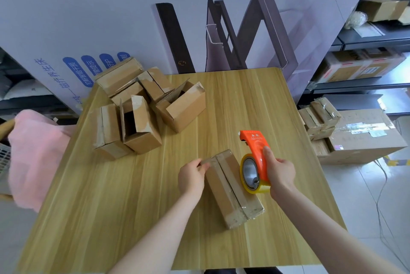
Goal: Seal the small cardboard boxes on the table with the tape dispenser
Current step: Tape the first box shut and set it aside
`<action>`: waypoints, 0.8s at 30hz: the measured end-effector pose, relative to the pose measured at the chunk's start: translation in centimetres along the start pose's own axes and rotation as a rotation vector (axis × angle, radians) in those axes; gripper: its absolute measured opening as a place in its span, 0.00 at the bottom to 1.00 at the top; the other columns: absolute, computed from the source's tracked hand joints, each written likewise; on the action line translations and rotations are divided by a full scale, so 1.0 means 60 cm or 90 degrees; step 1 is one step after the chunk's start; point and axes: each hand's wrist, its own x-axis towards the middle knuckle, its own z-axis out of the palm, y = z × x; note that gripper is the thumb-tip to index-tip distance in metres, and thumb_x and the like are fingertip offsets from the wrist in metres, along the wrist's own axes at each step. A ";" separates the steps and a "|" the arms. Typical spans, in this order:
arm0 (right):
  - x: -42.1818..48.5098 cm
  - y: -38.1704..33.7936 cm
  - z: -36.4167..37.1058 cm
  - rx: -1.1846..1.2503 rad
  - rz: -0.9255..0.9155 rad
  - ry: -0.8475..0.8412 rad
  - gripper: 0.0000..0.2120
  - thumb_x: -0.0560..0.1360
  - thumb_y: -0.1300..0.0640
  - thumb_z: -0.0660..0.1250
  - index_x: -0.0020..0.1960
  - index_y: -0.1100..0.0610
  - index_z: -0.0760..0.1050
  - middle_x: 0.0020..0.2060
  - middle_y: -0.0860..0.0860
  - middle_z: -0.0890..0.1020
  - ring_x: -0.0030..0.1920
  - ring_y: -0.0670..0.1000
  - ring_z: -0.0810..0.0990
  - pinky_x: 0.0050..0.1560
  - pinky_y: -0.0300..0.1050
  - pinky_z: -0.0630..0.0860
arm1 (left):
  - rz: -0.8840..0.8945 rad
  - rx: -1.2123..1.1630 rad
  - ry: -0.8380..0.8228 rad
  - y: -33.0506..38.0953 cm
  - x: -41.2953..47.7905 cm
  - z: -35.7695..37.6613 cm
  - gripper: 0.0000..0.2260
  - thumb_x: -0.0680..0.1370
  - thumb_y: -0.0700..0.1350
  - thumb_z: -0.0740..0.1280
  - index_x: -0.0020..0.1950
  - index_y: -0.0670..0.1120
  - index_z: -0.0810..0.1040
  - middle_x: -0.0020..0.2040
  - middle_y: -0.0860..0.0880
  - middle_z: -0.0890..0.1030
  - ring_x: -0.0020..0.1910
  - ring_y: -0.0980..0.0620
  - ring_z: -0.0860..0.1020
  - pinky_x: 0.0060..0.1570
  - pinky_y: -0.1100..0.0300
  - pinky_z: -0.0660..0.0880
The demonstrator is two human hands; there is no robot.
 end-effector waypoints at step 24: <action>0.039 -0.078 -0.054 0.187 -0.031 0.041 0.20 0.72 0.42 0.71 0.37 0.59 0.76 0.31 0.55 0.79 0.30 0.53 0.76 0.32 0.44 0.71 | -0.129 -0.446 -0.125 0.146 0.078 0.125 0.13 0.81 0.49 0.61 0.63 0.47 0.70 0.54 0.52 0.78 0.55 0.49 0.77 0.56 0.55 0.73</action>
